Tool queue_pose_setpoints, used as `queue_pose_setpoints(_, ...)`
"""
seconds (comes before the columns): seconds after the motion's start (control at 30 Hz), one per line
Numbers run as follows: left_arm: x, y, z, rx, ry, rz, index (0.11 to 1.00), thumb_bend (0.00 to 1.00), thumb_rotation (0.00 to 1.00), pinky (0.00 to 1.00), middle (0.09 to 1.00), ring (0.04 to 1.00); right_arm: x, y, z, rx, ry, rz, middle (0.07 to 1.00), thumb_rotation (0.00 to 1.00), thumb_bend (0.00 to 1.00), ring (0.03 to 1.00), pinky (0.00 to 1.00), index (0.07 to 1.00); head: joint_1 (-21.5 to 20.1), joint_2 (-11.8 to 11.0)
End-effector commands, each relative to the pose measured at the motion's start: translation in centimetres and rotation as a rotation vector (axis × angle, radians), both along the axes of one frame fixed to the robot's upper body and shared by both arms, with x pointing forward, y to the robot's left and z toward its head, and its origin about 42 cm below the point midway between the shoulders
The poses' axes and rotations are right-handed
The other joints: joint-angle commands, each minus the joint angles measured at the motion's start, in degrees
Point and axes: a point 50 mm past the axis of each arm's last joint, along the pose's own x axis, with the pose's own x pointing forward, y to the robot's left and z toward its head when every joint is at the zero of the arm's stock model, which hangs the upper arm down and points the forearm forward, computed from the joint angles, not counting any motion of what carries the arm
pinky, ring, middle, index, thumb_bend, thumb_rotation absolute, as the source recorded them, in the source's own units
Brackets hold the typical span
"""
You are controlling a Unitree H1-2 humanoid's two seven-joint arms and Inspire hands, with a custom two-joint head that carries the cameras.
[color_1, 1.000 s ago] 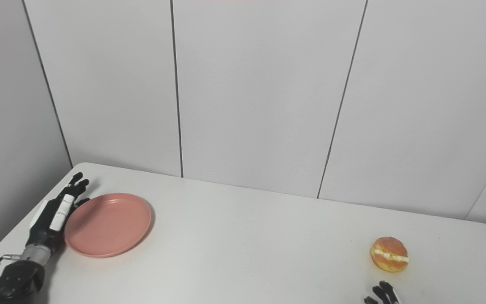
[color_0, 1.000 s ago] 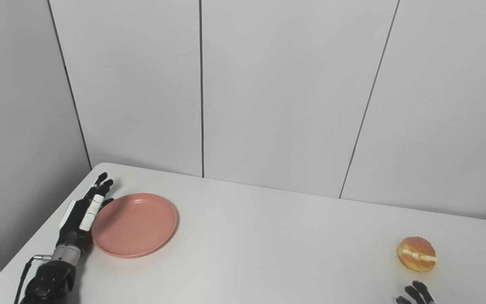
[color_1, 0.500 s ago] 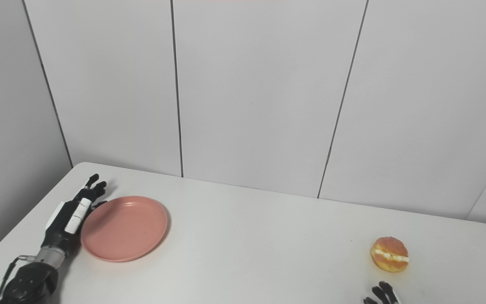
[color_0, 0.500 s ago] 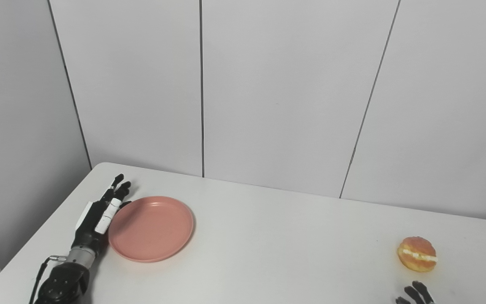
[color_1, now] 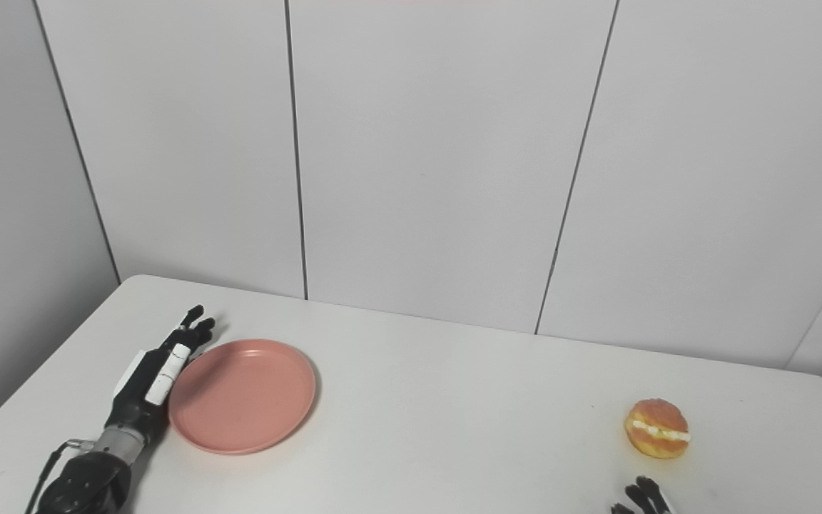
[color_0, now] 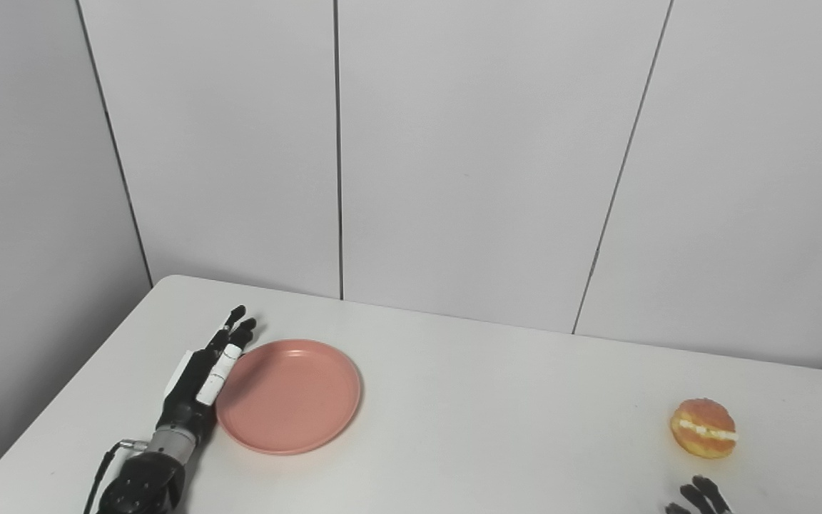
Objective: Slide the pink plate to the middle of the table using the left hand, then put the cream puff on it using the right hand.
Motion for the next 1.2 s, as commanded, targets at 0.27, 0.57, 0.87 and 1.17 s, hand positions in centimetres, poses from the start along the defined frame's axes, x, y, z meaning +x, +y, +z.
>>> queue_pose_setpoints(0.27,-0.1,-2.1,-0.9,-0.023,0.036,-0.031,0.93,0.83,0.85,0.86,0.916,0.95,-1.9,1.5,-2.0,0.012,0.131,0.016,0.91,0.96,0.87,0.85,0.82,0.914,-3.97,2.31)
queue_pose_setpoints(0.57,0.5,-2.0,-0.2,0.004,0.028,-0.076,0.938,0.82,0.89,0.84,0.926,0.952,-2.0,3.2,-0.9,0.006,0.122,0.019,0.9,0.95,0.88,0.84,0.81,0.903,-9.23,5.26)
queue_pose_setpoints(0.87,1.2,-1.9,0.1,-0.001,0.016,-0.123,0.935,0.86,0.89,0.82,0.928,0.959,-1.6,5.0,-0.1,0.0,0.114,0.022,0.899,0.95,0.9,0.84,0.81,0.902,-14.65,6.51)
queue_pose_setpoints(1.17,1.3,-3.2,0.1,-0.004,0.022,-0.151,0.94,0.85,0.88,0.87,0.941,0.978,-1.6,5.7,0.5,-0.01,0.106,0.03,0.908,0.98,0.85,0.852,0.82,0.916,-15.86,7.42)
